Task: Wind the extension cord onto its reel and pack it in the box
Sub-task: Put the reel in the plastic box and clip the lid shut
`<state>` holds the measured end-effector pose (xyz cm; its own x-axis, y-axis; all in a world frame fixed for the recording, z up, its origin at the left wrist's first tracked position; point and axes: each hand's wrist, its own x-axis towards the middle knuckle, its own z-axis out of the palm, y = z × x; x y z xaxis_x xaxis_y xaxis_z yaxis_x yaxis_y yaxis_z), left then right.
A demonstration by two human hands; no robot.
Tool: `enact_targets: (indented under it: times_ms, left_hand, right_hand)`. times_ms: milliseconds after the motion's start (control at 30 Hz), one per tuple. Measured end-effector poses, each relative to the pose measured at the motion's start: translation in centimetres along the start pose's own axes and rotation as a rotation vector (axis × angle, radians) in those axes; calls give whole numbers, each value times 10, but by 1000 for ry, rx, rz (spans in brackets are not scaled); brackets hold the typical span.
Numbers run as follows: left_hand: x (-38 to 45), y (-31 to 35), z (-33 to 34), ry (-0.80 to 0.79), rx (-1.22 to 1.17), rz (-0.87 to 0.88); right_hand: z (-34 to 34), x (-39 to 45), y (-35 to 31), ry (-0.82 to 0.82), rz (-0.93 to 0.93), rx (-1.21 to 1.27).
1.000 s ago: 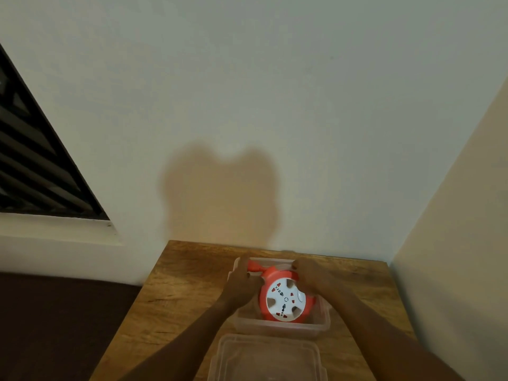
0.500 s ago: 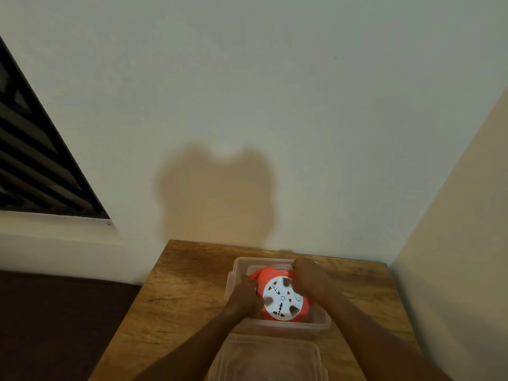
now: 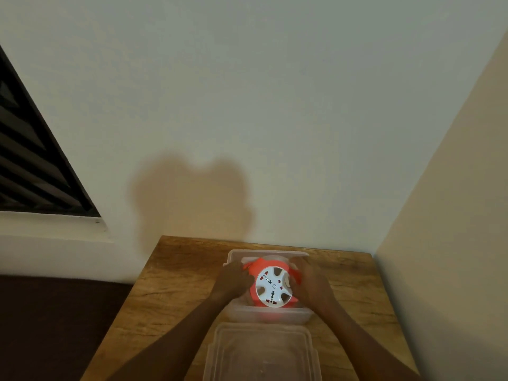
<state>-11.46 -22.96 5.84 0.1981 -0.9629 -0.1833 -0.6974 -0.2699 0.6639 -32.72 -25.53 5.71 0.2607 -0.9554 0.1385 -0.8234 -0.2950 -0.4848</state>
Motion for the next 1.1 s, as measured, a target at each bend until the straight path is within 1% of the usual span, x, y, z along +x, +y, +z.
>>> enact_targets:
  times_ms: [67, 133, 200, 267, 300, 367, 433, 467, 533, 667, 767, 867, 933, 967, 1033, 1100]
  left_hand:
    - [-4, -6, -5, 124, -11, 47]
    - [-12, -16, -10, 212, -52, 66]
    - [-24, -35, -12, 276, -150, 13]
    - [-39, -60, -13, 326, -261, -92]
    - [-46, -73, -12, 316, -289, -165]
    - [-62, -97, -9, 192, -273, -334]
    - [-77, -113, -4, 43, -219, -461]
    - [-83, -117, -3, 9, -202, -493]
    - [-90, -118, -3, -27, -187, -495]
    - [-98, -104, -3, -159, -149, -394]
    - [-103, -96, -6, -194, -142, -362]
    - [-108, -86, -13, -223, -253, -399]
    - [-110, -79, -21, -254, -327, -376]
    - [-111, -78, -25, -243, -340, -358]
    - [-109, -77, -35, -160, -302, -334]
    - [-105, -78, -48, -80, -271, -360]
  right_hand:
    - [0, -12, 2, 148, 35, 60]
    - [-1, -26, 5, 289, 173, 195]
    - [-1, -45, 11, 372, 325, 363]
    - [2, -67, 21, 421, 429, 445]
    - [4, -79, 25, 423, 479, 462]
    - [12, -103, 35, 359, 577, 450]
    - [21, -125, 44, 192, 666, 383]
    - [25, -133, 46, 101, 703, 346]
    - [31, -145, 46, -36, 728, 297]
    - [35, -148, 27, -147, 744, 311]
    - [29, -150, 16, -161, 787, 320]
    - [16, -155, 16, -103, 784, 338]
    - [7, -156, 14, -57, 767, 364]
    - [4, -155, 11, -34, 759, 381]
    - [-3, -150, 2, 3, 722, 408]
    - [-8, -143, -6, 3, 673, 414]
